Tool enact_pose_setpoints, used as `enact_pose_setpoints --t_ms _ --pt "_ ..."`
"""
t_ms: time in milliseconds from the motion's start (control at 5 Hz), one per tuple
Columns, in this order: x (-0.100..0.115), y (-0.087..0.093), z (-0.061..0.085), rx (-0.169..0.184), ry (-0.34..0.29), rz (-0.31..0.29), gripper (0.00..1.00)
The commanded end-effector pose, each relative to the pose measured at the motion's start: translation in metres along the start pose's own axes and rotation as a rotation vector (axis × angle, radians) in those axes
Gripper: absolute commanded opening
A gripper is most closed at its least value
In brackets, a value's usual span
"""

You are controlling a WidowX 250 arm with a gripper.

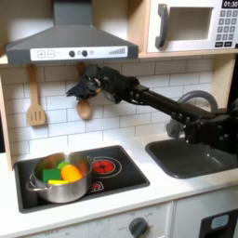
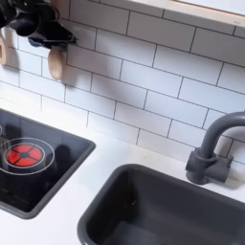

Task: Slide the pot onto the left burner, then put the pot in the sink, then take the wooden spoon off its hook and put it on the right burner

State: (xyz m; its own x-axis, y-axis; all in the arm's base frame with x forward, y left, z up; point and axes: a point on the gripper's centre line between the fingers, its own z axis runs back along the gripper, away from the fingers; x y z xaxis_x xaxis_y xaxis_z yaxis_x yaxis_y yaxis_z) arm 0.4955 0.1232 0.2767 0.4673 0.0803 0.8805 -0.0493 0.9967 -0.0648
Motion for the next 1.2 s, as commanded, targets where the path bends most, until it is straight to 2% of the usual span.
enact_pose_setpoints --t_ms 0,600,1000 --pt "-0.002 -0.001 0.005 -0.027 -0.013 0.016 0.0" --pt "-0.003 -0.001 0.018 -0.047 -0.026 0.021 0.0" --pt "0.006 0.004 0.032 -0.053 -0.047 0.027 0.0"
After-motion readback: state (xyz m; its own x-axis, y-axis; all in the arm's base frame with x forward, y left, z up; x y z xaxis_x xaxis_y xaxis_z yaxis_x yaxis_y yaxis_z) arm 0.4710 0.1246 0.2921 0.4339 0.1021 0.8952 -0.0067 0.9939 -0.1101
